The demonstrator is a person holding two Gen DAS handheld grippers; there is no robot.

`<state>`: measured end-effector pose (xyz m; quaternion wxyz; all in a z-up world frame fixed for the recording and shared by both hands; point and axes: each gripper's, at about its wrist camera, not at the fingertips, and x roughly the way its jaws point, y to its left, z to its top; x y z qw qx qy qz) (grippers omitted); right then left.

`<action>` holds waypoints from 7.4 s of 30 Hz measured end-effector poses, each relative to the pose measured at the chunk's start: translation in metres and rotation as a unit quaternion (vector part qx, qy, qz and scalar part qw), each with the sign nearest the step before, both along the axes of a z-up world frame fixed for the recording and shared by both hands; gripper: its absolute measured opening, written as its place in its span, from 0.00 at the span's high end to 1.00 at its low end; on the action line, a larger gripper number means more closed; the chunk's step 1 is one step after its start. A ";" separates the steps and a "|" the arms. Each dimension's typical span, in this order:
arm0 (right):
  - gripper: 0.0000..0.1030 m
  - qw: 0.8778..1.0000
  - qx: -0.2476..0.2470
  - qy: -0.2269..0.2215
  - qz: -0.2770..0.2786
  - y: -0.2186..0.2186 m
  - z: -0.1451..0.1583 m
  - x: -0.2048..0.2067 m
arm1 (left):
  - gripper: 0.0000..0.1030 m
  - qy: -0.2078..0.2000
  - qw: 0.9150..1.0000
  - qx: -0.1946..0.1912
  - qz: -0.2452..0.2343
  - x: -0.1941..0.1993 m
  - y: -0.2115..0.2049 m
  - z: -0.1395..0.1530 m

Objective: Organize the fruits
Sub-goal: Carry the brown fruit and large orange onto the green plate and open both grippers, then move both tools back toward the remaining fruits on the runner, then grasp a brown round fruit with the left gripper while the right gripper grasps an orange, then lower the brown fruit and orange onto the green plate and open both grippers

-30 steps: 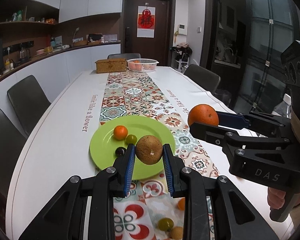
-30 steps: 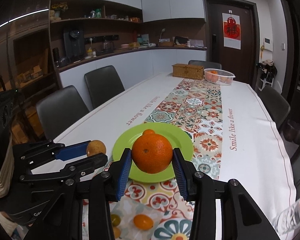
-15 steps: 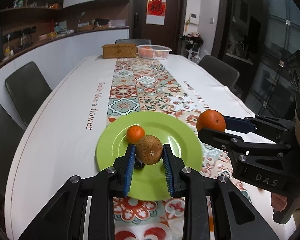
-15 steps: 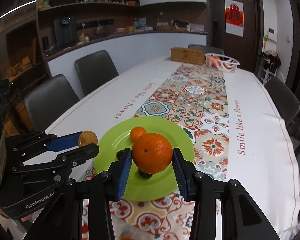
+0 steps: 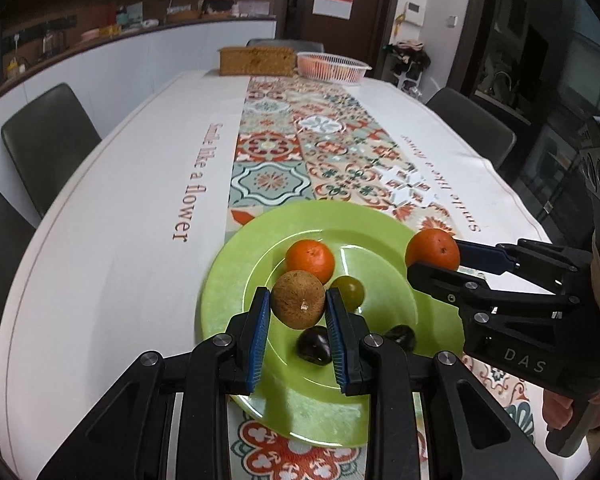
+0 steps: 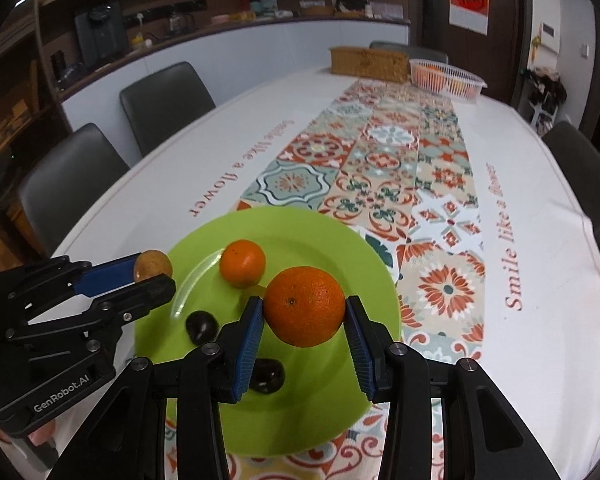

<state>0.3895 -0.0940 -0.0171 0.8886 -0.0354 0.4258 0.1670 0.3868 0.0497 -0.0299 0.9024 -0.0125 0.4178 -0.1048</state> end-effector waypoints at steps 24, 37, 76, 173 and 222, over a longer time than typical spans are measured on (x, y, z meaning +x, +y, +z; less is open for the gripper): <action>0.57 1.000 0.008 -0.028 -0.008 -0.013 0.021 -0.031 | 0.67 -0.015 1.000 0.010 0.007 -0.038 -0.009 0.028; 0.57 0.995 0.048 -0.087 0.012 -0.030 0.066 -0.117 | 0.59 -0.083 0.996 0.013 0.008 -0.121 -0.022 0.082; 0.48 0.984 -0.006 -0.105 0.144 -0.050 0.034 -0.214 | 0.39 -0.081 0.995 0.019 0.057 -0.250 -0.063 0.024; 0.66 0.991 0.058 -0.101 0.067 -0.032 0.054 -0.171 | 0.76 -0.146 0.989 -0.029 0.019 -0.200 -0.038 0.066; 0.65 0.999 0.027 -0.018 0.006 -0.023 -0.007 -0.035 | 0.71 -0.045 0.999 -0.025 -0.012 -0.034 -0.029 -0.001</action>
